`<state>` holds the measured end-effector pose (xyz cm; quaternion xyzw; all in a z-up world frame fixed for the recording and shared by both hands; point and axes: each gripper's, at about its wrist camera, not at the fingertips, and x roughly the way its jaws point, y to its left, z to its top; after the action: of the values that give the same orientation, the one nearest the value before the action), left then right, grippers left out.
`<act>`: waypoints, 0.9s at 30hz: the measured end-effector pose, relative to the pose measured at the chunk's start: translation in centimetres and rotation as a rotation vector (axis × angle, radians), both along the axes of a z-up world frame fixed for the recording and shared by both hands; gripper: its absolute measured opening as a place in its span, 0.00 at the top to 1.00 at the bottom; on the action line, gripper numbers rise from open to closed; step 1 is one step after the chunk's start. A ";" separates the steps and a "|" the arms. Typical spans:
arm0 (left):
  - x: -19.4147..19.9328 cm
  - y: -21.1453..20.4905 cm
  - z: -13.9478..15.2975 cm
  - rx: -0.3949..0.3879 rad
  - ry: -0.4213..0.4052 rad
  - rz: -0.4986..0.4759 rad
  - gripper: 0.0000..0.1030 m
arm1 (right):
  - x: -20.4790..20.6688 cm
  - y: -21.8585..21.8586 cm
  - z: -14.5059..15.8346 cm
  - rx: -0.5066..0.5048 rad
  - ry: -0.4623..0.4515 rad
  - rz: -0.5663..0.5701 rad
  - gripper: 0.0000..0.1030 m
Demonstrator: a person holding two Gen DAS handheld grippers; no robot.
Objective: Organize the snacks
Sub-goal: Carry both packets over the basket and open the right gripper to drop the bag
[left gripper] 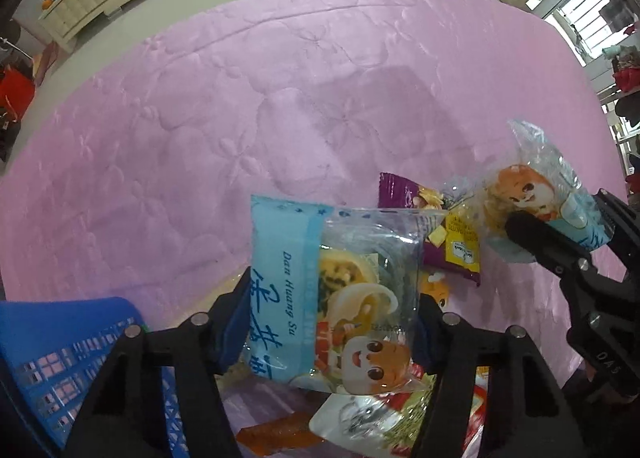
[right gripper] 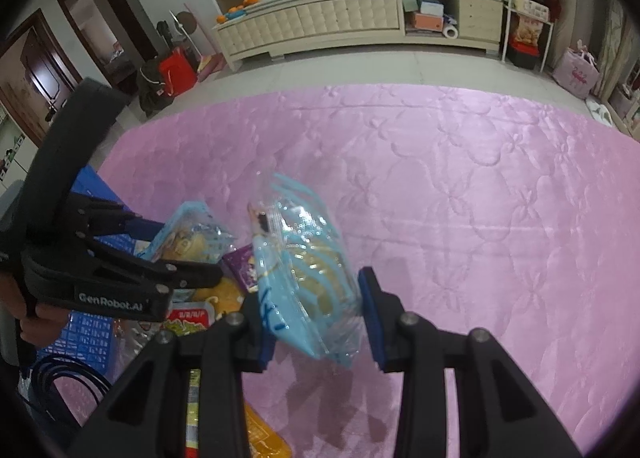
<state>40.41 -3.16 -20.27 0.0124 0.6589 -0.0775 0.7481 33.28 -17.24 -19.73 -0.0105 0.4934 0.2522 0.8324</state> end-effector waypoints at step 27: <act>-11.4 1.0 10.6 -0.053 -0.215 0.018 0.40 | -9.3 0.0 9.0 -0.049 -0.078 0.000 0.60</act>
<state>29.05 -2.16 -9.68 -0.0052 0.5726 -0.0866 0.8152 24.01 -17.21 -10.73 -0.0407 0.4665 0.2397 0.8505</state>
